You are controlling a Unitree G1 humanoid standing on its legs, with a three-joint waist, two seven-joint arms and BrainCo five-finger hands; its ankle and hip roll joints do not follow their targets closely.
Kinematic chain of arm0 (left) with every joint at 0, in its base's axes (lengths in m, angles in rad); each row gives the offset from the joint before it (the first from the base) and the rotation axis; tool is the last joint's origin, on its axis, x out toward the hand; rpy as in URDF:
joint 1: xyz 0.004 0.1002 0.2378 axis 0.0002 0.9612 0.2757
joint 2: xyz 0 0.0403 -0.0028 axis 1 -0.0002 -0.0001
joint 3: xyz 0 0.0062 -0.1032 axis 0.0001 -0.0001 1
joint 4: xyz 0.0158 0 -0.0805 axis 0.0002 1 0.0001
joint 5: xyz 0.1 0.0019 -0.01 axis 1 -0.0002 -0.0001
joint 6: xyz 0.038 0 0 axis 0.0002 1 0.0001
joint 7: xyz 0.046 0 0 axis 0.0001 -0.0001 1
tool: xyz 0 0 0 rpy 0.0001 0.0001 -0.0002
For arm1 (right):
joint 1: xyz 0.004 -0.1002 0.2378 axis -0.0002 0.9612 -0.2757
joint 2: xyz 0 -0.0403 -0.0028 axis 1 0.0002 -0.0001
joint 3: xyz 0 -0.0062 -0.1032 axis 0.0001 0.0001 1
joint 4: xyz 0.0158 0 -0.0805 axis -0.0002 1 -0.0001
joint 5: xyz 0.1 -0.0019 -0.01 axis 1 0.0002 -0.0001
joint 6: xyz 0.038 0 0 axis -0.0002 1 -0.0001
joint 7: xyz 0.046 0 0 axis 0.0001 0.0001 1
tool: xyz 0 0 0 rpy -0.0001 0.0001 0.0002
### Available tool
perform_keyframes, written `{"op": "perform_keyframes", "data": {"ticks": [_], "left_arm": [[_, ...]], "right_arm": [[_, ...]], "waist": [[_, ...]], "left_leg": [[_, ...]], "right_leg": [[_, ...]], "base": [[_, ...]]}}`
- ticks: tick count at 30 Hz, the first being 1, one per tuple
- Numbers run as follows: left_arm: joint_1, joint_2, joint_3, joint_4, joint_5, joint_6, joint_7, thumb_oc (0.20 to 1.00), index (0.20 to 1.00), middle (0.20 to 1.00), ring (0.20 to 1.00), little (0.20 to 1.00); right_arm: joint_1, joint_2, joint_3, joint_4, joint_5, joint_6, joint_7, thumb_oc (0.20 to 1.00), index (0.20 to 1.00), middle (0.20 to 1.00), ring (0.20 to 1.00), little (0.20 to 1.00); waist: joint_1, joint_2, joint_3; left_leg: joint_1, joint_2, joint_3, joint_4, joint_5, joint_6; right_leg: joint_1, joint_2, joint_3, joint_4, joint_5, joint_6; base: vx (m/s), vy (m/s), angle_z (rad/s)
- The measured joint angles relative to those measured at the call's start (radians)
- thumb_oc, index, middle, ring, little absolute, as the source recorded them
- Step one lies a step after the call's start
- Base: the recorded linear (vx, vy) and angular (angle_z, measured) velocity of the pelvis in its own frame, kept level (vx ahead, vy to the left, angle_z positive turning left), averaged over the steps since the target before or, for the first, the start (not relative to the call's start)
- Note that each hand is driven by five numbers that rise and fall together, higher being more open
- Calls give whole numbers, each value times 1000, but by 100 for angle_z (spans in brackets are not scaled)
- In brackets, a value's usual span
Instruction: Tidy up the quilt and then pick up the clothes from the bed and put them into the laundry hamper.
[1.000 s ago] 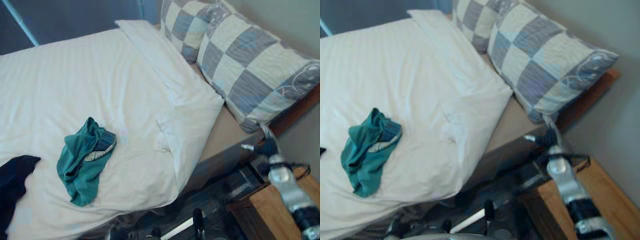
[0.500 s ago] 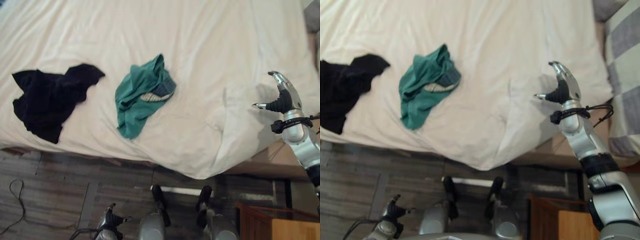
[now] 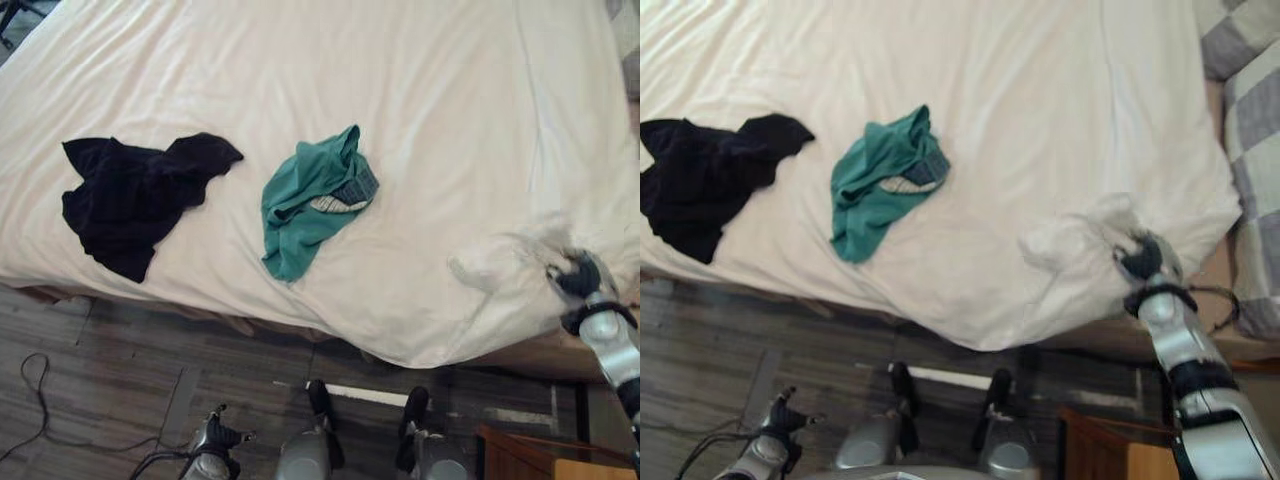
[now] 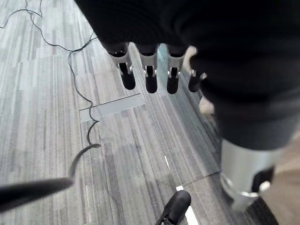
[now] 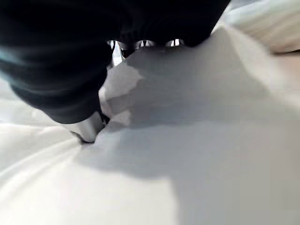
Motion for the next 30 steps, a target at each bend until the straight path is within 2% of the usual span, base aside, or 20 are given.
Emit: {"op": "perform_keyframes", "data": {"ticks": [2, 3, 5, 6, 11, 16, 19, 20, 21, 22, 24, 26, 27, 30], "left_arm": [[3, 0, 8, 2, 0, 3, -4, 1000, 1000, 1000, 1000, 1000], [10, 0, 23, 12, 0, 7, -11, 1000, 1000, 1000, 1000, 1000], [17, -3, 25, 12, -1, 8, -15, 1000, 1000, 1000, 1000, 1000], [17, -6, 26, 20, -1, 9, -20, 1000, 1000, 1000, 1000, 1000], [25, -9, 26, 21, -7, 23, -25, 1000, 1000, 1000, 1000, 1000], [80, -22, 35, 0, -7, 30, -23, 1000, 1000, 1000, 1000, 1000], [103, -42, 34, -4, -7, 30, -21, 1000, 1000, 1000, 1000, 1000], [112, -44, 33, -5, -7, 30, -20, 1000, 1000, 1000, 1000, 1000], [113, -44, 32, -3, -7, 31, -20, 1000, 1000, 1000, 1000, 1000], [117, -44, 32, -1, -7, 30, -18, 1000, 1000, 1000, 1000, 1000], [117, -47, 24, 0, -7, 28, -14, 1000, 1000, 1000, 1000, 1000], [110, -51, 22, -3, -8, 19, -11, 1000, 1000, 1000, 1000, 1000], [91, -57, 13, -7, -8, 17, -11, 1000, 1000, 1000, 1000, 1000], [79, -77, -15, -9, -9, 6, -7, 1000, 1000, 1000, 1000, 1000]], "right_arm": [[79, 22, -59, 48, 0, 0, 2, 206, 206, 206, 206, 206], [115, 59, -107, 113, 7, 9, -1, 1000, 1000, 1000, 1000, 1000], [180, 83, -120, 166, 37, 13, -3, 1000, 1000, 1000, 1000, 1000], [188, 116, -171, 174, 44, -3, -5, 1000, 1000, 1000, 1000, 1000], [201, 162, -246, 189, 124, -2, -9, 1000, 1000, 1000, 1000, 1000], [347, 153, -359, -10, 106, 1, -31, 1000, 1000, 1000, 1000, 1000], [393, 146, -444, -95, 106, 13, -80, 1000, 1000, 1000, 1000, 1000], [393, 141, -459, -105, 107, 32, -104, 906, 906, 906, 906, 906], [401, 137, -465, -114, 108, 39, -122, 435, 435, 435, 435, 435], [399, 131, -487, -142, 109, 45, -150, 200, 200, 200, 200, 200], [382, 107, -488, -188, 111, 32, -200, 200, 200, 200, 200, 200], [303, 59, -442, -222, 112, 40, -234, 200, 200, 200, 200, 200], [261, 17, -405, -252, 107, 27, -241, 200, 200, 200, 200, 200], [86, -28, -301, -276, 114, 11, -245, 200, 200, 200, 200, 200]], "waist": [[-23, -28, -24], [-22, -50, -54], [-43, -69, -101], [-45, -70, -117], [-48, -65, -152], [-49, -67, -158], [-59, -67, -158], [-72, -68, -158], [-76, -68, -158], [-73, -64, -156], [-100, -56, -157], [-99, -38, -149], [-99, -19, -133], [-82, 21, -105]], "left_leg": [[12, 0, -1, 0, 0, 0], [21, 0, -1, -1, 0, -1], [24, 3, 0, 0, -6, -8], [31, 8, 0, 0, -13, -15], [51, 7, 9, -4, -27, -26], [54, 2, 21, -3, -33, -24], [49, -4, 7, -1, -31, -21], [47, -4, 3, -1, -31, -21], [47, -5, 3, -1, -31, -21], [42, -4, 1, -5, -30, -20], [27, -2, 4, -6, -31, -20], [-10, -1, 7, -7, -21, -19], [-28, -1, 1, -7, -11, -14], [-55, 0, 0, -6, -4, -16]], "right_leg": [[17, 3, -2, -14, 1, 0], [35, 6, -2, -29, 4, 0], [39, 9, -2, -38, 4, 1], [47, 14, -2, -39, 3, 1], [57, 12, 15, -38, 3, 2], [59, 7, 16, -38, 4, 3], [60, 2, 13, -38, 4, 3], [60, 1, 14, -38, 4, 3], [57, 1, 16, -38, 4, 3], [57, 1, 18, -39, 4, 4], [35, 3, 29, -39, 7, 10], [-5, 5, 45, -40, 12, 21], [-18, 5, 45, -40, 18, 26], [-50, 7, 51, -40, 27, 27]], "base": [[25, 27, 0], [0, 0, 0], [32, 19, -3], [47, 24, -4], [35, 47, -7], [16, 11, -1], [22, -4, 7], [-9, -17, 9], [0, 0, 0], [-52, -34, -11], [-83, -54, -13], [-83, -67, -13], [-69, -66, 1], [-136, -70, 8]]}}
